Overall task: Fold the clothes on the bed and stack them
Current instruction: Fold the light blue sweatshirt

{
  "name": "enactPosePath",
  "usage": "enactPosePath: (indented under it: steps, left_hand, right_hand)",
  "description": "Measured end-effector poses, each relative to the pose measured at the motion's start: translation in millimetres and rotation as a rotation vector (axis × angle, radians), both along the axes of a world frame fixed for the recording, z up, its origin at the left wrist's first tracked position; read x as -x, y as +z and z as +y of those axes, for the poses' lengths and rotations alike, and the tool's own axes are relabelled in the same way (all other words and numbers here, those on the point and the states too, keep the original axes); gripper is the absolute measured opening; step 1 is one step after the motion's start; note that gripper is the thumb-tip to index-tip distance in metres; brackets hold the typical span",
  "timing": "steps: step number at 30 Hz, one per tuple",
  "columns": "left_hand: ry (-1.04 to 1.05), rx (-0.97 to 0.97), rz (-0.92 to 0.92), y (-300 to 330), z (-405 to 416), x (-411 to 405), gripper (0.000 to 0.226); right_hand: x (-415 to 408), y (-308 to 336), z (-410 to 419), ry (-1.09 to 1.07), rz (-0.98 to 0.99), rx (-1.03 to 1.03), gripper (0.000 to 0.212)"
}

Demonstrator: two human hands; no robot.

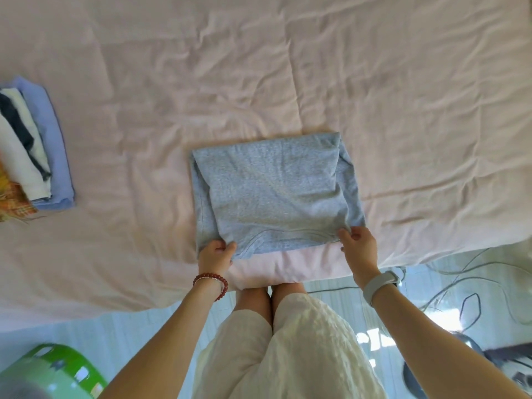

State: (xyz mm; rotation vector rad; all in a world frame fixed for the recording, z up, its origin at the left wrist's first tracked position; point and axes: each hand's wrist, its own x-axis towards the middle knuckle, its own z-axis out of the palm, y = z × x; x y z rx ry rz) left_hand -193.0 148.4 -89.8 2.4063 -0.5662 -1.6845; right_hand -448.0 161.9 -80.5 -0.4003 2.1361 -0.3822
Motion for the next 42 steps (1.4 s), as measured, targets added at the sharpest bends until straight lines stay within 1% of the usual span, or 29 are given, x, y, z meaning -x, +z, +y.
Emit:
enactPosePath:
  steps: [1,2,4,7,9,10,12,13,14,16,18,20,22,25,26,28,31,34,37,39,42]
  left_hand:
    - [0.044,0.021,0.023,3,0,0,0.020]
    - [0.044,0.047,0.036,5,0,-2,0.016]
    - [-0.031,0.089,0.044,7,1,-10,0.012]
    - [-0.268,0.108,-0.062,3,2,-25,0.013]
    - [-0.320,0.095,-0.125,3,0,-28,0.014]
    - [-0.335,0.093,-0.148,4,-1,-27,0.019]
    - [-0.409,0.120,-0.261,7,-4,-22,0.027]
    - [-0.468,0.179,-0.349,10,-5,-19,0.028]
    - [-0.551,0.281,-0.427,12,-7,-15,0.027]
    - [-0.756,0.545,-0.515,12,-10,-4,0.028]
    - [-0.939,0.735,-0.547,8,-19,10,0.040]
    - [-1.060,0.803,-0.525,2,-33,26,0.054]
    - [-1.192,0.747,-0.509,-5,-47,36,0.070]
    - [-1.317,0.549,-0.481,-13,-64,38,0.106]
    - [-1.344,0.474,-0.458,-17,-68,35,0.113]
    - [-1.393,0.363,-0.444,-19,-74,28,0.117]
    - [-1.357,0.329,-0.415,-19,-76,17,0.124]
    - [-1.314,0.309,-0.427,-16,-76,12,0.126]
    - [-1.337,0.289,-0.452,-12,-78,11,0.126]
    - [-1.338,0.312,-0.483,-9,-75,11,0.128]
    - [-1.445,0.505,-0.571,-10,-56,11,0.120]
  right_hand:
    - [-1,1,-2,-0.064,-0.021,0.022,0.011]
    - [-2,2,-4,-0.120,-0.050,0.050,0.007]
    - [-3,2,-3,-0.146,-0.084,0.071,0.004]
    - [-1,-5,4,0.009,-0.037,-0.003,0.006]
    - [0,-9,7,0.063,-0.026,-0.048,0.012]
    - [0,-9,8,0.091,-0.008,-0.058,0.017]
    - [-3,-5,8,0.176,0.129,-0.034,0.024]
    - [-5,-1,7,0.241,0.237,0.016,0.026]
    - [-8,1,7,0.327,0.339,0.092,0.027]
    - [-13,1,3,0.576,0.490,0.294,0.030]
    - [-18,-3,-12,0.808,0.552,0.493,0.032]
    - [-25,-8,-36,1.009,0.532,0.634,0.034]
    - [-31,-19,-57,1.231,0.520,0.659,0.040]
    - [-23,-36,-83,1.499,0.570,0.444,0.060]
    - [-15,-41,-89,1.552,0.585,0.380,0.068]
    - [2,-48,-100,1.632,0.610,0.327,0.084]
    - [20,-46,-115,1.637,0.644,0.276,0.095]
    - [32,-41,-119,1.605,0.669,0.202,0.096]
    - [35,-36,-115,1.582,0.646,0.223,0.094]
    - [34,-33,-112,1.528,0.620,0.311,0.083]
    - [25,-27,-108,1.337,0.701,0.621,0.049]
